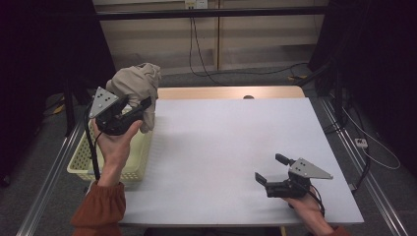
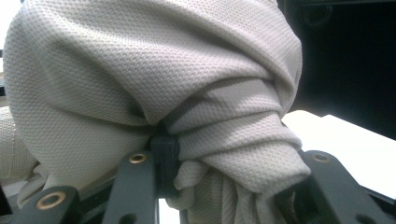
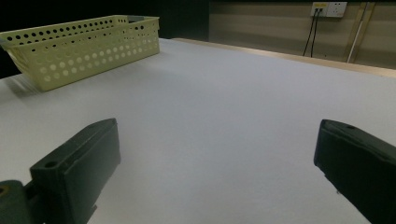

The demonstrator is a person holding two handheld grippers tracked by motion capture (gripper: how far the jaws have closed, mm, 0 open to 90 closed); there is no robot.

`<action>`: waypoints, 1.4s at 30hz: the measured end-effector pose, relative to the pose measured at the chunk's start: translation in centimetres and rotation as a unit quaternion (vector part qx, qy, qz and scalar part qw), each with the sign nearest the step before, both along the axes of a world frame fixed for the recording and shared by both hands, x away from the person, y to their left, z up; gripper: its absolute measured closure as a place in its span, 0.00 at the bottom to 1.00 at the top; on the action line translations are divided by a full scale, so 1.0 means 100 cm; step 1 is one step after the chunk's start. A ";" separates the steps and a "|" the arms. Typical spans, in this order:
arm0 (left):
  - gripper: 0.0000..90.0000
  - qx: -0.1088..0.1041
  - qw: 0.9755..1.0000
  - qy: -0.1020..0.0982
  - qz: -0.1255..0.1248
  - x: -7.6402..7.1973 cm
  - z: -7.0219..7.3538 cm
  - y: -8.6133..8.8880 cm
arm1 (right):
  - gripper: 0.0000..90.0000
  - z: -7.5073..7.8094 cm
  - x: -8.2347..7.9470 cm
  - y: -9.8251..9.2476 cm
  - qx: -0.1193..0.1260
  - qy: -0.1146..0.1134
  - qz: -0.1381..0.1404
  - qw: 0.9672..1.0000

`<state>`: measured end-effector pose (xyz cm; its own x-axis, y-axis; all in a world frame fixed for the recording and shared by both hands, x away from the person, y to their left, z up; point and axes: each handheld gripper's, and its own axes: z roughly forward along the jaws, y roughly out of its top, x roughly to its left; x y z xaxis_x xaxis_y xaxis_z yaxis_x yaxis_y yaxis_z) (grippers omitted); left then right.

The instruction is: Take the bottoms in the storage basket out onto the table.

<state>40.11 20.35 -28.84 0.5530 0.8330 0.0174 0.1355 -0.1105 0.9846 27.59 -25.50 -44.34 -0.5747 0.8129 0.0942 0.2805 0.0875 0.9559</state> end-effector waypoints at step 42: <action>0.63 0.024 0.997 0.019 -0.076 0.003 0.001 -0.066 | 0.01 0.000 0.001 0.000 0.001 0.002 -0.001 1.000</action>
<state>40.44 13.79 -28.77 0.6733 0.7387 0.0314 0.1516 -0.1794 0.9720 27.68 -25.52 -44.38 -0.5729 0.8137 0.0979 0.2849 0.0857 0.9547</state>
